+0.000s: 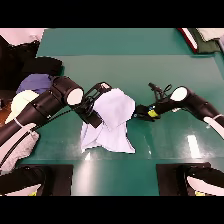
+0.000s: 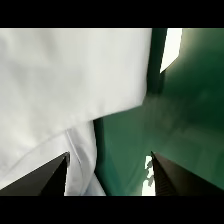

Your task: Fold the shirts.

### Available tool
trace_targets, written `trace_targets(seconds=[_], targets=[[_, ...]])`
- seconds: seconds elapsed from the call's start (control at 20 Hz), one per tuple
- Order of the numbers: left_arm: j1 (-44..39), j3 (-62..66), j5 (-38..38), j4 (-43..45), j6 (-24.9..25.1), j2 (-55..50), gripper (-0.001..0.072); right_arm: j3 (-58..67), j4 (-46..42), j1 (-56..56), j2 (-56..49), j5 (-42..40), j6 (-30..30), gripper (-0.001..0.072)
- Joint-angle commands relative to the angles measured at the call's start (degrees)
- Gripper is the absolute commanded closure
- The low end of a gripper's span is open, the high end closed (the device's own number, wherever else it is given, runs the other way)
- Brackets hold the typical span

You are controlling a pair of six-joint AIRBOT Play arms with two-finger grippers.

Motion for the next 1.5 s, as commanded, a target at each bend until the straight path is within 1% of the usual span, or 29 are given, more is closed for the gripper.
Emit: trace_targets(seconds=[0.0, 0.05, 0.2, 0.25, 0.35, 0.4, 0.45, 0.6, 0.65, 0.7, 0.8, 0.85, 0.9, 0.95, 1.0, 1.1, 1.2, 1.35, 1.45], targets=[[0.04, 0.07, 0.22, 0.44, -0.83, 0.04, 0.0679, -0.81, 1.70, 1.60, -2.91, -5.46, 0.61, 0.0164], [0.04, 0.07, 0.31, 0.44, -0.83, 0.04, 0.0679, -0.79, 1.73, 1.51, -2.91, -6.54, 0.61, 0.0186], [0.04, 0.07, 1.66, 0.42, -1.14, 0.04, 0.0679, -0.76, 1.77, 1.53, -2.93, -9.99, 0.61, 0.0190], [0.04, 0.07, 2.03, 0.42, -1.99, 0.04, 0.0679, -0.76, 1.79, 1.51, -3.02, -11.04, 0.61, 0.0190], [0.04, 0.07, 2.27, 0.02, -2.32, 0.04, 0.0679, -0.76, 1.79, 1.51, -3.02, -12.70, 0.61, 0.0208], [0.04, 0.09, 2.27, 0.00, -2.36, 0.04, 0.0679, -0.76, 1.81, 1.53, -3.02, -13.49, 0.61, 0.0219], [0.04, 0.07, 2.47, -0.24, -2.38, 0.04, 0.0679, -0.76, 1.81, 1.53, -3.04, -14.03, 0.59, 0.0263], [0.04, 0.09, 4.07, -1.07, -3.69, 0.04, 0.0679, -0.76, 1.95, 1.53, -3.04, -15.65, 0.61, 0.0264], [0.04, 0.09, 4.48, -1.07, -3.72, 0.04, 0.0679, -0.76, 1.88, 1.53, -3.04, -15.74, 0.57, 0.0311], [0.04, 0.09, 4.66, -1.07, -3.82, 0.04, 0.0679, -0.76, 1.88, 1.53, -3.04, -15.76, 0.55, 0.0415], [0.04, 0.09, 4.50, -1.22, -3.89, 0.04, 0.0679, -0.76, 1.79, 1.57, -3.04, -16.46, 0.55, 0.0430], [0.04, 0.09, 4.31, -1.29, -3.96, 0.04, 0.0679, -0.81, 1.73, 1.60, -3.04, -16.83, 0.50, 0.0520], [0.04, 0.07, 4.22, -1.29, -4.83, 0.04, 0.0679, -0.81, 1.75, 1.60, -3.04, -17.18, 0.22, 0.0650], [0.04, 0.07, 4.26, -1.29, -5.31, 0.04, 0.0679, -0.81, 1.73, 1.60, -3.02, -17.35, -0.81, 0.0699], [0.04, 0.09, 4.28, -1.27, -5.33, 0.04, 0.0679, -0.72, 1.75, 1.57, -2.95, -17.11, -2.34, 0.0700], [0.07, 0.42, 4.17, 0.52, -5.35, 0.96, 0.0680, 0.85, 1.25, 1.16, -1.27, -13.57, -5.66, 0.0701], [0.07, 3.08, 2.67, 6.75, -6.60, 4.02, 0.0680, 4.48, 1.22, -0.46, 3.52, -8.90, -9.46, 0.0702], [0.07, 12.39, -3.50, 17.42, -6.69, 9.90, 0.0680, 12.57, 0.85, -5.60, 13.66, -2.10, -10.01, 0.0702], [0.07, 19.39, -6.03, 19.41, -6.67, 14.25, 0.0680, 18.84, -1.88, -9.97, 20.85, 1.75, -9.92, 0.0702]])
